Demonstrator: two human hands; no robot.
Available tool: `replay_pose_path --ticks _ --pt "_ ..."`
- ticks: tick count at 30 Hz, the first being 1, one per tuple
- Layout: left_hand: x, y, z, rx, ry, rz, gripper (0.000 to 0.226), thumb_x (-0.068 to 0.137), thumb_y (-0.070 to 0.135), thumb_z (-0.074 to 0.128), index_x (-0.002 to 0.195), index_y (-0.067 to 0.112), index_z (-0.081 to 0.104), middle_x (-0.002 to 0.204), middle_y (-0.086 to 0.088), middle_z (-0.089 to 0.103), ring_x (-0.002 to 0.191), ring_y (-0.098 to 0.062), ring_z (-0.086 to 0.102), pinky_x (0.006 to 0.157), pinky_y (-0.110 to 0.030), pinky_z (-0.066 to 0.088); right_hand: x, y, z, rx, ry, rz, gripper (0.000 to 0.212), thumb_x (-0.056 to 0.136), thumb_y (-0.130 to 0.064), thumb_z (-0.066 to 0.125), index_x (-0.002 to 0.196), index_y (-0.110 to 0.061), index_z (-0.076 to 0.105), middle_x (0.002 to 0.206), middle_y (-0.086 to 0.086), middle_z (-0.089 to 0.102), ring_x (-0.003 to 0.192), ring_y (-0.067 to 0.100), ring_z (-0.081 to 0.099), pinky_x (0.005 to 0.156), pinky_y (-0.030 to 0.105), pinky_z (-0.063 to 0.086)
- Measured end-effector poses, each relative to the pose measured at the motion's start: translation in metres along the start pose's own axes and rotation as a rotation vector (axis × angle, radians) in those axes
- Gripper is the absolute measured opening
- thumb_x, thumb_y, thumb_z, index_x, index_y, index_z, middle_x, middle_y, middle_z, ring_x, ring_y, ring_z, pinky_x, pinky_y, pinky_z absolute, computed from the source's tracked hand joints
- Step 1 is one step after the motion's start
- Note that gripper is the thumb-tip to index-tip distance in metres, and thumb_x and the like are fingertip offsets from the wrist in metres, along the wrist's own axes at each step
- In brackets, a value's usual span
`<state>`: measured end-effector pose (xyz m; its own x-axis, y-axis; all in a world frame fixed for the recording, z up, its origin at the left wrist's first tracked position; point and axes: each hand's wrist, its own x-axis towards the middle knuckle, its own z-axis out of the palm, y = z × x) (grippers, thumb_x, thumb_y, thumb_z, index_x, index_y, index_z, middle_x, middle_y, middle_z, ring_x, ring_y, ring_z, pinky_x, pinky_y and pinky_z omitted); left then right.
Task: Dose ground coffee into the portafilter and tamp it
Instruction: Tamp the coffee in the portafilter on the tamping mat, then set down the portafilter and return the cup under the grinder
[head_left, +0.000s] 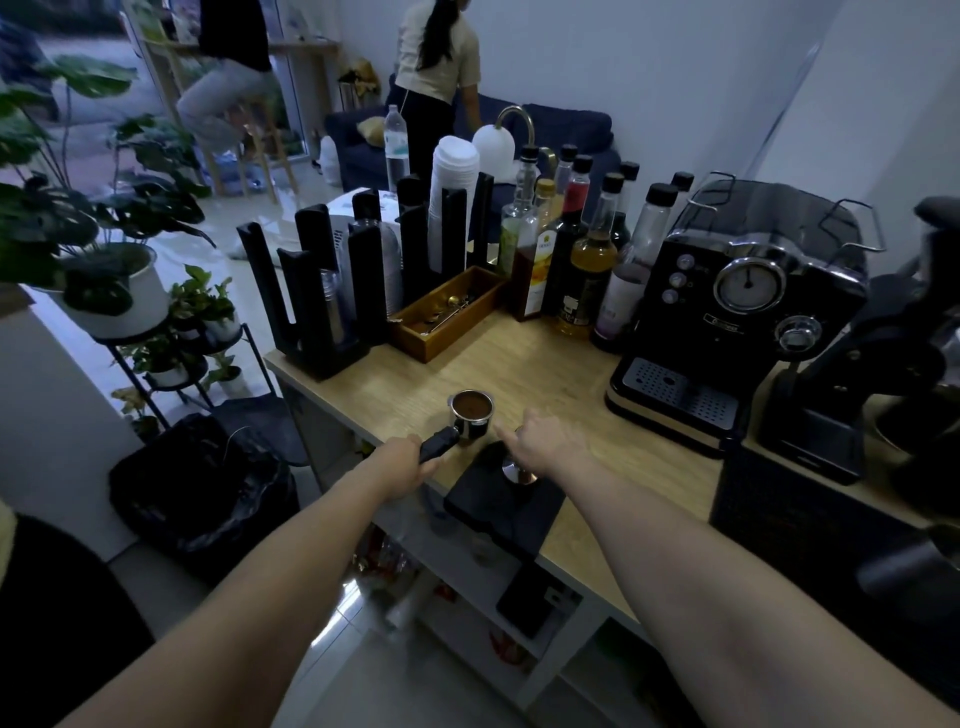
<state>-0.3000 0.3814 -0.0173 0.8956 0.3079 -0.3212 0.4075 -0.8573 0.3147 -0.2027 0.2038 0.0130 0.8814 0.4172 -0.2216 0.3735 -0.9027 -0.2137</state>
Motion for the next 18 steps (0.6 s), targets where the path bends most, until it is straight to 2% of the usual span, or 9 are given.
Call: replay_pose_path --ticks 3,7,10,15,18 --pt "0.001 0.002 -0.009 -0.015 0.015 0.008 0.043 0.093 0.045 0.045 0.109 0.005 0.052 0.086 -0.005 0.051 0.076 -0.019 0.050 0.066 -0.028 0.038 0.000 0.008 -0.014 0.058 -0.002 0.062 0.066 0.093 -0.061 0.022 0.132 -0.012 0.041 0.125 0.014 0.056 0.113 0.032 0.053 0.083 0.040 0.040" --pt "0.003 0.012 -0.025 -0.050 0.028 0.031 0.039 0.093 0.045 0.045 0.111 0.011 0.051 0.076 0.003 0.050 0.073 -0.015 0.050 0.063 -0.026 0.038 -0.009 0.041 -0.037 0.006 0.065 0.169 0.046 0.097 -0.040 0.036 0.132 -0.011 0.041 0.127 0.015 0.055 0.112 0.033 0.054 0.080 0.037 0.043" --pt "0.005 0.031 -0.037 -0.055 0.047 0.057 0.036 0.092 0.045 0.047 0.110 0.014 0.051 0.072 0.006 0.048 0.065 -0.009 0.049 0.055 -0.023 0.036 -0.022 0.074 -0.053 0.001 0.065 0.274 0.043 0.094 -0.022 0.043 0.136 -0.010 0.038 0.129 0.015 0.051 0.114 0.033 0.052 0.084 0.039 0.047" --pt "0.007 0.085 -0.051 -0.007 0.079 0.164 0.037 0.092 0.043 0.048 0.112 0.013 0.053 0.083 -0.001 0.054 0.077 -0.018 0.055 0.069 -0.028 0.045 -0.050 0.134 -0.081 0.028 0.103 0.384 0.036 0.094 -0.021 0.044 0.127 -0.007 0.043 0.123 0.016 0.052 0.108 0.033 0.053 0.078 0.037 0.047" --pt "0.007 0.120 -0.053 0.034 0.050 0.220 0.040 0.093 0.044 0.046 0.111 0.009 0.053 0.088 -0.005 0.057 0.080 -0.020 0.055 0.069 -0.029 0.043 -0.070 0.165 -0.098 0.039 0.130 0.449 0.035 0.093 -0.023 0.046 0.123 -0.007 0.044 0.121 0.017 0.052 0.106 0.034 0.053 0.076 0.036 0.046"
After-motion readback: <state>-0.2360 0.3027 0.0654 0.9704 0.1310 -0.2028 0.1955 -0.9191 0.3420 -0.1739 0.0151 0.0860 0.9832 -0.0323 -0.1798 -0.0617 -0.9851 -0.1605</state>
